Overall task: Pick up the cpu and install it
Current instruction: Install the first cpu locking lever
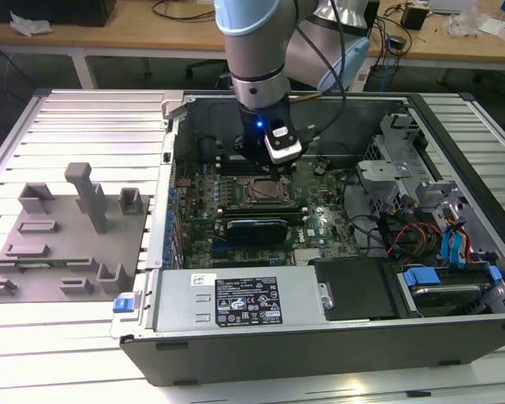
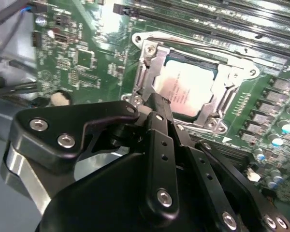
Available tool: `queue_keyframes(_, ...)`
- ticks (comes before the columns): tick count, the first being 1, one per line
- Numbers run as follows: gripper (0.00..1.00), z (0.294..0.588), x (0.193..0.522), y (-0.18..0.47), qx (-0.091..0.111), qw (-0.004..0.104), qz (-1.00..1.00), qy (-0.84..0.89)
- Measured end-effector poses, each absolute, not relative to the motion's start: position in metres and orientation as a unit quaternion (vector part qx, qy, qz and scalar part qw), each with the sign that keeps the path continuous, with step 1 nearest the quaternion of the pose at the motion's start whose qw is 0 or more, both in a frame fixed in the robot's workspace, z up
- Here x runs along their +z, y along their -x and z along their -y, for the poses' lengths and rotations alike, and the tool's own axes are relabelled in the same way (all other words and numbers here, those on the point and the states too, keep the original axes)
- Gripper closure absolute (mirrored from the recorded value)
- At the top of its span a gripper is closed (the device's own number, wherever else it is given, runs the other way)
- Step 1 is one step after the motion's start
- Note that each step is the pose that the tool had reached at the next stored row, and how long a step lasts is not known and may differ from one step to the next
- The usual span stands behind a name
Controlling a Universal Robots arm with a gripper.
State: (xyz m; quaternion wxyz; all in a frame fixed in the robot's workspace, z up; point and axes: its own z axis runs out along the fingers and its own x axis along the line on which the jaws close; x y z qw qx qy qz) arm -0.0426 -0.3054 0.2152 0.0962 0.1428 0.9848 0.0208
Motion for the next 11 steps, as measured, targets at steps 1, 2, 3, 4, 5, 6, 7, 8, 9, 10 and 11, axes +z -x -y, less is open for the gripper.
queue_keyframes(1, 0.89, 0.305, 0.215, 0.041, 0.019, 0.088, -0.986, -0.143)
queue_keyframes(2, 0.89, 0.305, 0.215, 0.039, 0.016, 0.079, -0.986, -0.143)
queue_keyframes(3, 0.89, 0.305, 0.215, 0.036, 0.012, 0.063, -0.988, -0.143)
queue_keyframes(4, 0.89, 0.305, 0.215, 0.032, 0.009, 0.049, -0.988, -0.143)
queue_keyframes(5, 0.89, 0.305, 0.215, 0.029, 0.006, 0.035, -0.989, -0.143)
queue_keyframes(6, 0.89, 0.305, 0.215, 0.028, 0.005, 0.032, -0.989, -0.143)
queue_keyframes(7, 0.89, 0.305, 0.215, 0.028, 0.005, 0.032, -0.989, -0.143)
queue_keyframes(8, 0.89, 0.305, 0.215, 0.028, 0.005, 0.032, -0.989, -0.143)
queue_keyframes(9, 0.89, 0.305, 0.215, 0.028, 0.005, 0.032, -0.989, -0.143)
queue_keyframes(10, 0.89, 0.305, 0.216, 0.028, 0.005, 0.032, -0.989, -0.143)
queue_keyframes(11, 0.89, 0.305, 0.216, 0.028, 0.005, 0.032, -0.989, -0.143)
